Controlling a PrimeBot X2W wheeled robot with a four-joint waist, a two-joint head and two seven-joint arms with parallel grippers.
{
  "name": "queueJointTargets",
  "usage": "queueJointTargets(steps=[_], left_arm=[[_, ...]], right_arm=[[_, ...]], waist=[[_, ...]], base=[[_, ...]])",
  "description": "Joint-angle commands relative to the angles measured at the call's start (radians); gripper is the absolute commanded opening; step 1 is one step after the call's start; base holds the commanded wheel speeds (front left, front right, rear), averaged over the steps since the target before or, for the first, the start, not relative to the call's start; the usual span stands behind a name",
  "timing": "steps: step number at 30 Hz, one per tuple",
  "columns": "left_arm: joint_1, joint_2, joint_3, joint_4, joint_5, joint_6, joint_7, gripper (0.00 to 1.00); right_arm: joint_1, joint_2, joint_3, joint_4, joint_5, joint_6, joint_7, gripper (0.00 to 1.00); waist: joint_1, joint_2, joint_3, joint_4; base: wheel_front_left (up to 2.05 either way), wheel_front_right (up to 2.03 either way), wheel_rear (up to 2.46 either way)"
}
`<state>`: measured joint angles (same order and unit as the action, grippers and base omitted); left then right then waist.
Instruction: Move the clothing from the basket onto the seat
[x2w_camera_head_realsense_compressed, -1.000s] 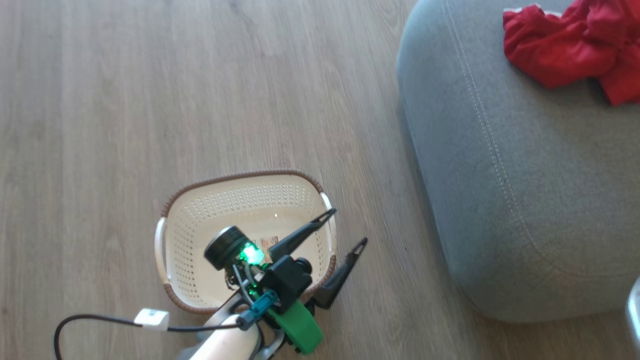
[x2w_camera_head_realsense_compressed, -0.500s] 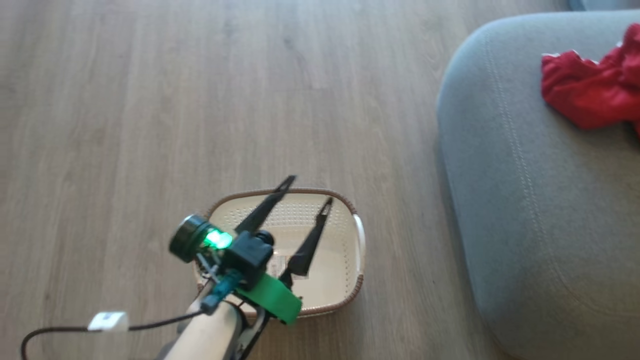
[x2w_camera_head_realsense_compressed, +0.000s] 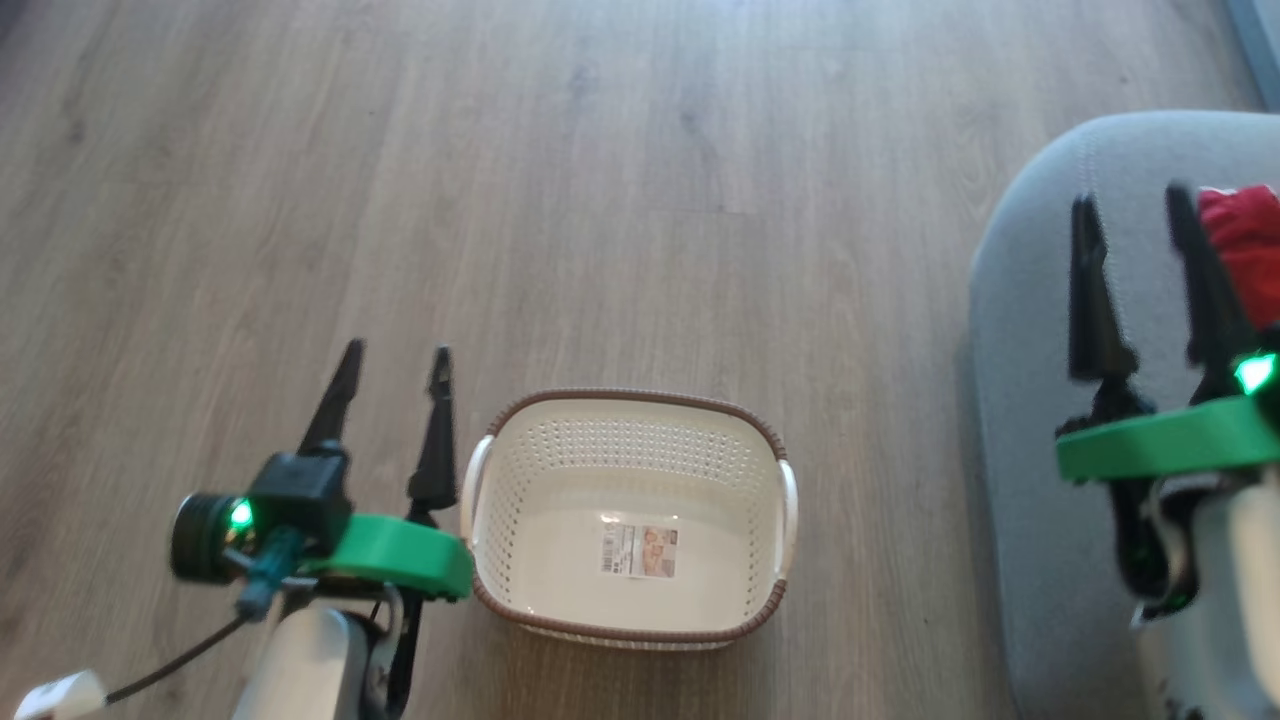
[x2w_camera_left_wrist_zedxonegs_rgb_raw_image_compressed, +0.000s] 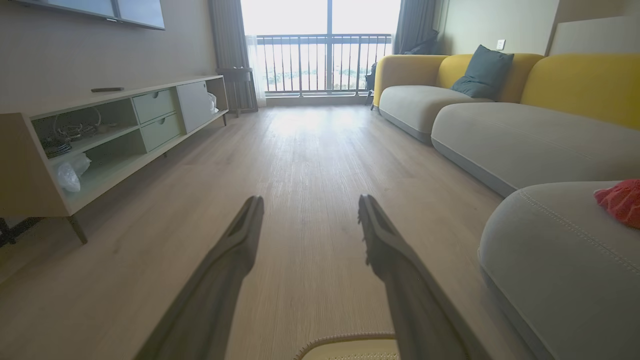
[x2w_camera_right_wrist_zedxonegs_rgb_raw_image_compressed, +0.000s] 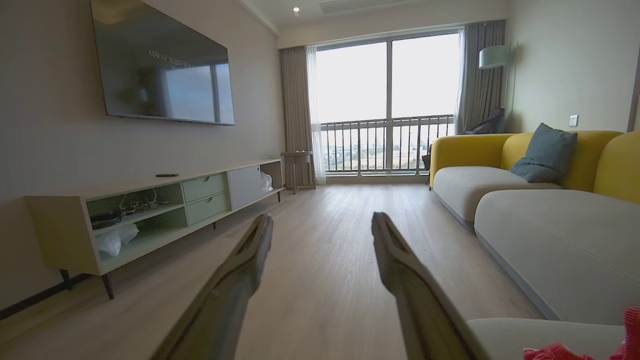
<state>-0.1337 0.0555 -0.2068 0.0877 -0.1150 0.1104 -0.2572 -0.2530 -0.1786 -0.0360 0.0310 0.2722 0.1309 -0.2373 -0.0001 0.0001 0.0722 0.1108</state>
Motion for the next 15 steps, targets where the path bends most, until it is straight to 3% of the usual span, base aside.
queueJointTargets(steps=[1,15], left_arm=[[-0.009,-0.004,0.062,-0.039,-0.033,0.016,-0.005,1.00],[0.041,-0.005,0.056,0.029,-0.038,-0.017,-0.005,1.00]], right_arm=[[0.010,0.019,0.017,-0.007,0.010,0.000,-0.015,1.00],[0.195,0.122,0.010,0.041,-0.033,0.000,-0.024,1.00]], waist=[[0.0001,-0.0001,-0.007,0.024],[0.0001,-0.0001,-0.002,0.052]], base=[[0.00,0.00,0.00],[0.00,0.00,0.00]])
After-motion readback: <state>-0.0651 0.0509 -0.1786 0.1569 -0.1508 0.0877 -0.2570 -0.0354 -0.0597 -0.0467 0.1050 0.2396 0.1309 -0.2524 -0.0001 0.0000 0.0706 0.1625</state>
